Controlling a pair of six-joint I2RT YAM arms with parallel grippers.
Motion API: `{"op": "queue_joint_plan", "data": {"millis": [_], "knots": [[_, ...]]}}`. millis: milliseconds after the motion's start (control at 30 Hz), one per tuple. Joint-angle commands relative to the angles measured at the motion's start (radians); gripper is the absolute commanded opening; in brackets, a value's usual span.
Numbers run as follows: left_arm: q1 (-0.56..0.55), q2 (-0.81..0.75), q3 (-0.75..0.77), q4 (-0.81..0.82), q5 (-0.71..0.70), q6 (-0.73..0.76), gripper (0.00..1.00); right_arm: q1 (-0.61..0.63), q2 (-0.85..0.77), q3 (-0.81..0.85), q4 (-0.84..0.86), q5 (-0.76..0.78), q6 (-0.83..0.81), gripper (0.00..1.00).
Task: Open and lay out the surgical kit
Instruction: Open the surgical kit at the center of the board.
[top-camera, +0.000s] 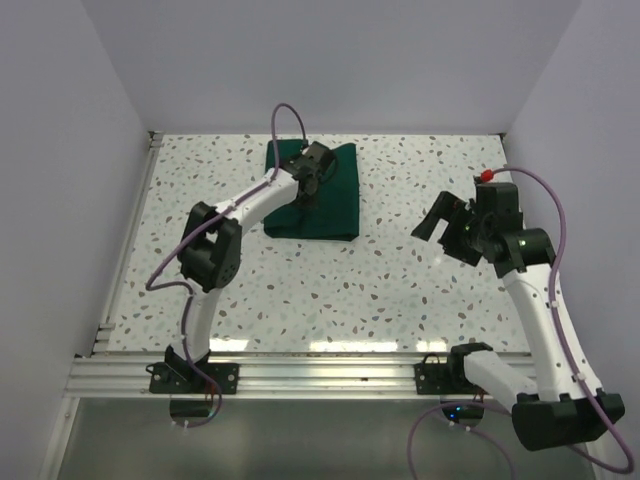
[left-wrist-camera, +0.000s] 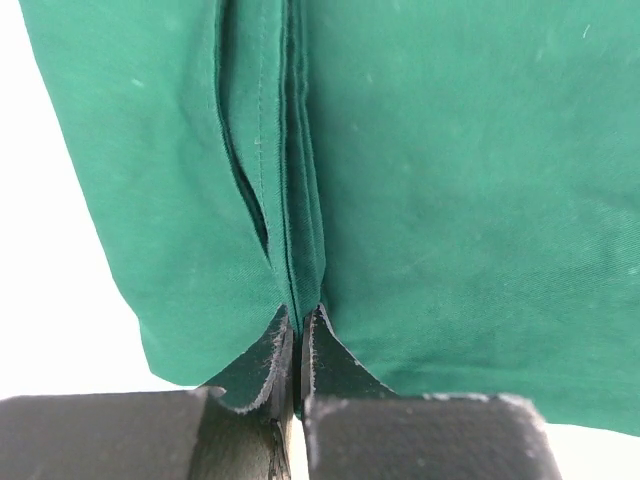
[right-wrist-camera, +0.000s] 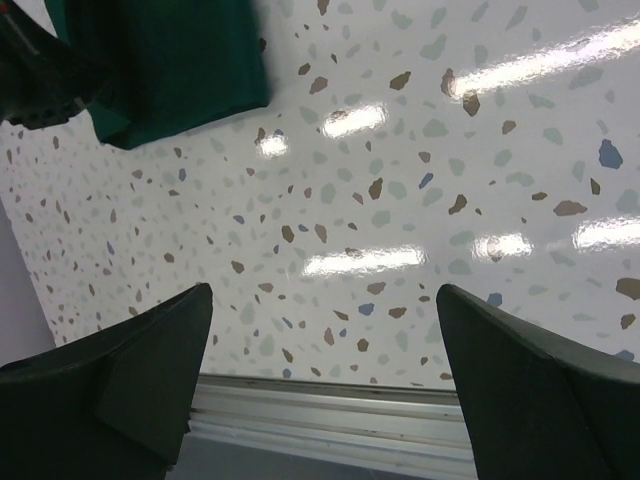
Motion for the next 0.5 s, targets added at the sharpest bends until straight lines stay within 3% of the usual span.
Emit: {"op": "queue_joint_plan", "data": {"millis": [0, 133, 333, 400, 467], "knots": [[0.041, -0.102, 0.067, -0.016, -0.004, -0.014, 0.0, -0.001, 0.065, 0.059, 0.058, -0.027, -0.008, 0.99], [0.114, -0.199, 0.042, -0.016, 0.022, -0.037, 0.0, -0.001, 0.167, 0.12, 0.08, -0.044, -0.02, 0.99], [0.239, -0.385, -0.128, 0.076, 0.01, -0.05, 0.0, 0.008, 0.318, 0.223, 0.091, -0.064, -0.04, 0.99], [0.278, -0.443, -0.205, 0.099, -0.016, -0.043, 0.03, 0.031, 0.368, 0.254, 0.092, -0.069, -0.046, 0.99], [0.324, -0.477, -0.295, 0.128, -0.022, -0.039, 0.17, 0.054, 0.398, 0.281, 0.092, -0.058, -0.06, 0.99]]}}
